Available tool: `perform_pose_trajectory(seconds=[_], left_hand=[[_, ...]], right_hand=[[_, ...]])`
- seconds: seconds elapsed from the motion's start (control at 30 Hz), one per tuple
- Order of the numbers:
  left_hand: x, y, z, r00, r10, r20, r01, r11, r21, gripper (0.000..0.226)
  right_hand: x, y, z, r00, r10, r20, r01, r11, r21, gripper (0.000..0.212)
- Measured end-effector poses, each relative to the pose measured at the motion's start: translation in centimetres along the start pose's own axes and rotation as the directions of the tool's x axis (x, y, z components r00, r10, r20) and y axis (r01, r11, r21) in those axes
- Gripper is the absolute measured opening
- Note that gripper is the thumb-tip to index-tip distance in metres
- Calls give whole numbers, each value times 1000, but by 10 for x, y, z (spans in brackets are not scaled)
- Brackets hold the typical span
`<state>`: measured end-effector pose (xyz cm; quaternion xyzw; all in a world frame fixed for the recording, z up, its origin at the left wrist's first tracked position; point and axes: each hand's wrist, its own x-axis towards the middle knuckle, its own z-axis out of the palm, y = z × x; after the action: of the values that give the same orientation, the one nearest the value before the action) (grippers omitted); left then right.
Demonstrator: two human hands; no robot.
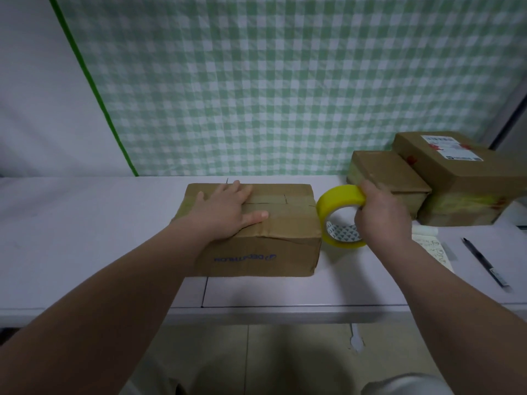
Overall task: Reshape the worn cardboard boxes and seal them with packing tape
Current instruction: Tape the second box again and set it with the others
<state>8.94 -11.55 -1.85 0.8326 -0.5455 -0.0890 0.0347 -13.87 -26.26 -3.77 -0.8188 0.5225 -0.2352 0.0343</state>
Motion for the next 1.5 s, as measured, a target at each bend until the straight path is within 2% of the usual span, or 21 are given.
perform_pose_trajectory(seconds=[0.1, 0.17, 0.23, 0.37, 0.57, 0.9, 1.13, 1.3, 1.37, 1.43, 1.5], left_hand=[[-13, -23, 7, 974, -183, -137, 175, 982, -69, 120], [-22, -39, 11, 943, -297, -148, 292, 955, -56, 131], [-28, -49, 13, 932, -332, -144, 333, 943, -21, 133], [-31, -45, 11, 937, -318, -145, 326, 945, 31, 126], [-30, -11, 13, 972, -214, -97, 221, 972, 75, 105], [-38, 67, 29, 993, 51, -105, -44, 996, 72, 104], [-38, 81, 41, 966, 201, -163, -177, 972, 152, 69], [-38, 79, 40, 963, 230, -141, -209, 967, 147, 65], [-42, 79, 37, 959, 240, -150, -226, 969, 105, 67], [-50, 79, 35, 947, 244, -209, -241, 970, 39, 70], [-61, 81, 33, 909, 248, -335, -266, 964, -8, 65]], right_hand=[[-21, -10, -4, 998, 53, 40, -51, 998, -30, 32], [-34, -15, -4, 997, 65, 36, -64, 998, -22, 33], [-43, -17, -1, 996, 80, 28, -80, 997, 9, 33], [-53, -20, 0, 993, 115, 22, -116, 992, 51, 31], [-56, -23, 0, 984, 174, 48, -178, 980, 85, 33], [-59, -23, 2, 979, 192, 67, -196, 979, 61, 33], [-60, -21, 5, 979, 192, 61, -197, 975, 99, 33], [-64, -19, -2, 983, 170, 67, -182, 950, 254, 18], [-61, -23, -15, 975, 191, 113, -219, 909, 354, 20], [-55, -29, -30, 964, 209, 164, -262, 849, 460, 27], [-49, -36, -45, 961, 199, 191, -273, 788, 552, 34]])
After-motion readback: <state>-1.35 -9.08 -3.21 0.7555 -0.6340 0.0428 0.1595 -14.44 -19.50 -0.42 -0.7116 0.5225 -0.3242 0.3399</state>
